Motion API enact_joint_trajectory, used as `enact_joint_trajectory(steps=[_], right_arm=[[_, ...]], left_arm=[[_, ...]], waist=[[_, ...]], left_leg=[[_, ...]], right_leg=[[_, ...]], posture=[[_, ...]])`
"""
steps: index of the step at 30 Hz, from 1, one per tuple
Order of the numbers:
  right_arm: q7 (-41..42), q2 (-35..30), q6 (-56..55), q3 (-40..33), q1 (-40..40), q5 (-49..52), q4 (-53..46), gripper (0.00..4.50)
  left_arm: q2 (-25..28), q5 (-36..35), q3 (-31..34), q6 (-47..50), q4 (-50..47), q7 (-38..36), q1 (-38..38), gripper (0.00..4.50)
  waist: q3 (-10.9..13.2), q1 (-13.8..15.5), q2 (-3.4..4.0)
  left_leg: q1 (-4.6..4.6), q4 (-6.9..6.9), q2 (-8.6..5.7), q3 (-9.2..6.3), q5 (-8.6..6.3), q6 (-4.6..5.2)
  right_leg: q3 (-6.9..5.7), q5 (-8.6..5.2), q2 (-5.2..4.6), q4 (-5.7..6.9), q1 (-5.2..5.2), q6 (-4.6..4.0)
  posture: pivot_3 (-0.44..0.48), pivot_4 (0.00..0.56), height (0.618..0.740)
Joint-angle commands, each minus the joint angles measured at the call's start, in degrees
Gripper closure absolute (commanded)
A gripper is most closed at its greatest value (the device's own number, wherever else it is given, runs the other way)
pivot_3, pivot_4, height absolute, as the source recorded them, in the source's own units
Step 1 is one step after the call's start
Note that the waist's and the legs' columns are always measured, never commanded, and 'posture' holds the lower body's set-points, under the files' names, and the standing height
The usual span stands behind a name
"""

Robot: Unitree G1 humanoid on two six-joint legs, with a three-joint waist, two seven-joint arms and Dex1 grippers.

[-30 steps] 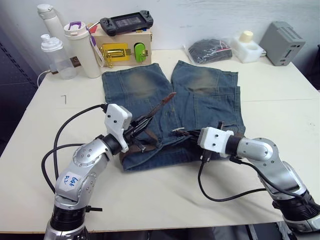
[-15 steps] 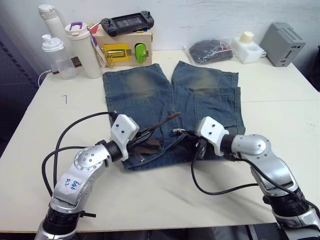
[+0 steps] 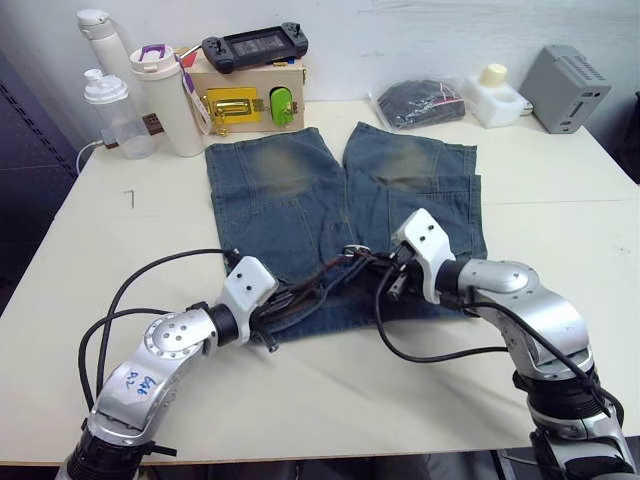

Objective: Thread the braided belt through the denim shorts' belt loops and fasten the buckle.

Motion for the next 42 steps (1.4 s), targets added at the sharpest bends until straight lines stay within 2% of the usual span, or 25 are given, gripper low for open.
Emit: enact_joint_trajectory(steps=[1, 4, 11, 21, 28, 38, 42], right_arm=[[-1.6, -0.1, 0.0, -1.7, -1.3, 1.3, -3.1, 4.47], [-2.4, 0.0, 0.4, -1.4, -1.5, 1.7, -3.5, 4.47], [-5.2, 0.8, 2.0, -0.8, -2.3, 2.6, -4.9, 4.47], [-7.8, 1.4, 3.0, 1.6, -2.2, 2.7, -7.1, 4.47], [-9.2, 1.6, 2.9, 3.7, -1.7, 2.5, -8.0, 4.47], [-9.2, 0.1, 2.6, 6.7, -2.0, 1.7, -8.1, 4.47], [-10.5, 1.4, 3.4, 5.1, -2.7, 1.5, -7.2, 4.47]], left_arm=[[-2.6, -0.8, 1.1, 4.6, -1.1, 2.8, -2.0, 4.5], [-1.4, 1.1, -1.3, 5.5, -1.8, 2.4, -2.6, 4.5], [-3.9, 0.4, -1.2, 12.1, -2.2, 5.3, -3.5, 4.5], [-7.2, 0.5, -2.1, 15.7, -0.3, 7.5, -7.0, 4.5], [-9.6, 1.6, -3.1, 16.7, 2.1, 9.1, -9.7, 4.5], [-11.0, 2.4, -7.0, 14.3, 4.6, 7.0, -14.5, 4.5], [-10.0, 2.3, -6.4, 15.3, 3.8, 6.8, -12.9, 4.5]], waist=[[0.0, 0.0, 0.0], [0.0, -0.1, 0.0], [0.0, 0.0, 0.0], [0.0, 0.1, 0.0], [0.0, 0.0, -0.01], [0.0, 0.4, -0.01], [0.0, 0.5, -0.01]], left_leg=[[0.0, 0.0, 0.0, 0.0, 0.0, 0.0], [0.01, -0.02, -0.01, -0.01, 0.01, 0.01], [0.08, -0.23, -0.01, -0.01, 0.1, -0.03], [0.14, -0.35, -0.06, 0.0, 0.18, -0.03], [0.17, -0.44, -0.07, 0.0, 0.23, -0.04], [0.22, -0.55, -0.09, 0.0, 0.32, -0.08], [0.22, -0.57, -0.1, 0.0, 0.33, -0.08]], right_leg=[[-0.01, 0.0, 0.01, -0.01, 0.0, 0.0], [-0.01, 0.0, 0.01, -0.02, 0.02, 0.0], [0.0, 0.0, 0.0, -0.1, 0.06, 0.0], [0.02, 0.0, -0.02, -0.18, 0.13, 0.0], [0.02, 0.0, -0.04, -0.21, 0.14, 0.01], [0.02, 0.01, -0.06, -0.27, 0.17, 0.01], [0.02, 0.01, -0.06, -0.27, 0.17, 0.01]], posture=[[0.0, 0.15, 0.645], [0.0, 0.15, 0.645], [0.0, 0.15, 0.645], [0.0, 0.15, 0.645], [0.0, 0.15, 0.645], [0.0, 0.15, 0.645], [0.0, 0.15, 0.645]])
